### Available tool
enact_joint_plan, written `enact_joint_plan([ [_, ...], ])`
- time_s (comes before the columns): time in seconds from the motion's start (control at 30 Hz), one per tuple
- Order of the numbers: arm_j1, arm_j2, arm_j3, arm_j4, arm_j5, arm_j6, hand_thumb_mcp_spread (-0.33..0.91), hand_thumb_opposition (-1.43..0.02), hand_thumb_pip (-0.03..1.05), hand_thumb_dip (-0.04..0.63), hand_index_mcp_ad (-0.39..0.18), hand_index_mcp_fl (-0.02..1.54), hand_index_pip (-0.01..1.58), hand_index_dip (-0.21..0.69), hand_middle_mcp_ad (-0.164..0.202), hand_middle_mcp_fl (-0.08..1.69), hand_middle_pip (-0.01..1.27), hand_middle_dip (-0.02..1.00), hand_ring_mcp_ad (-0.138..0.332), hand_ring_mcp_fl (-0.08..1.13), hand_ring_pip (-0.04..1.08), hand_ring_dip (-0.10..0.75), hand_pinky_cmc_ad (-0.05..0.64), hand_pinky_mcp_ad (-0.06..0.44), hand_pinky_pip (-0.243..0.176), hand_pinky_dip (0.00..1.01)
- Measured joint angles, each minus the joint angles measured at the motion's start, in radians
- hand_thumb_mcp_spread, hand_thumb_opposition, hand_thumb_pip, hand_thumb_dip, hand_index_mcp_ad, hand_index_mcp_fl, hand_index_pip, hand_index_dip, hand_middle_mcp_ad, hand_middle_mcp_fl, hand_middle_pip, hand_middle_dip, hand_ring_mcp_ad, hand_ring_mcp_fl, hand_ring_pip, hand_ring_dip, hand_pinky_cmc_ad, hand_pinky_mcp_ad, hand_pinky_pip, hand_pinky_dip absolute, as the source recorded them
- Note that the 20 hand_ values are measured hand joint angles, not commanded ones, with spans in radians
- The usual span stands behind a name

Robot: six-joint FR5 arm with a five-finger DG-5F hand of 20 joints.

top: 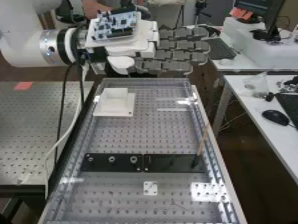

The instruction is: Grab the chopstick and place it in the clear container

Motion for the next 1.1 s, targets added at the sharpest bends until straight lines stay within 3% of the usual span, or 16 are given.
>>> enact_joint_plan([
  [0.1,-0.006,-0.044,-0.026,0.105,0.059,0.082,0.00,-0.02,0.02,0.000,-0.009,0.04,0.02,0.019,0.059,0.02,0.02,0.04,0.047,0.01,0.02,0.028,-0.012,0.016,-0.010,0.02],
  [0.13,-0.007,-0.052,-0.030,0.120,0.072,0.096,0.07,-0.11,0.16,0.010,-0.012,0.13,0.02,0.026,0.058,0.05,0.02,0.05,0.051,0.00,0.03,0.028,-0.017,0.019,-0.010,0.02],
  [0.2,-0.009,-0.084,-0.037,0.158,0.119,0.139,0.24,-0.29,0.40,0.068,-0.012,0.30,0.02,0.155,0.061,0.15,0.06,0.14,0.051,0.01,0.02,0.028,-0.023,0.037,-0.021,0.02],
  [0.33,-0.012,-0.124,-0.027,0.171,0.157,0.173,0.33,-0.56,0.45,0.152,-0.010,0.37,0.04,0.400,0.061,0.28,0.09,0.38,0.051,0.00,0.06,0.042,0.079,0.117,-0.075,0.06],
  [0.4,-0.013,-0.139,-0.015,0.168,0.170,0.178,0.36,-0.62,0.56,0.183,-0.021,0.37,0.03,0.445,0.061,0.29,0.09,0.45,0.054,0.00,0.06,0.058,0.131,0.140,-0.089,0.08],
  [0.47,-0.016,-0.153,-0.002,0.162,0.182,0.182,0.37,-0.66,0.57,0.213,-0.026,0.37,0.04,0.480,0.058,0.33,0.10,0.53,0.072,0.00,0.08,0.072,0.161,0.166,-0.089,0.08],
  [0.57,-0.017,-0.164,0.011,0.155,0.191,0.185,0.37,-0.71,0.58,0.255,-0.040,0.37,0.05,0.503,0.061,0.36,0.10,0.60,0.084,0.00,0.07,0.091,0.194,0.185,-0.098,0.09],
  [0.63,-0.016,-0.181,0.022,0.149,0.212,0.192,0.36,-0.73,0.66,0.276,-0.042,0.37,0.05,0.511,0.061,0.38,0.10,0.62,0.101,0.00,0.09,0.113,0.216,0.183,-0.106,0.09],
  [0.77,-0.012,-0.210,0.033,0.155,0.243,0.236,0.36,-0.74,0.67,0.291,-0.042,0.37,0.06,0.511,0.061,0.43,0.10,0.65,0.101,0.00,0.09,0.133,0.225,0.180,-0.106,0.09],
  [0.93,-0.004,-0.270,0.050,0.176,0.287,0.384,0.36,-0.76,0.67,0.312,-0.049,0.44,0.07,0.503,0.061,0.49,0.10,0.68,0.103,0.00,0.09,0.168,0.244,0.194,-0.105,0.10],
  [1.1,0.005,-0.337,0.081,0.187,0.324,0.498,0.39,-0.77,0.67,0.312,-0.054,0.54,0.16,0.443,0.061,0.58,0.11,0.69,0.101,0.03,0.10,0.182,0.244,0.195,-0.112,0.11],
])
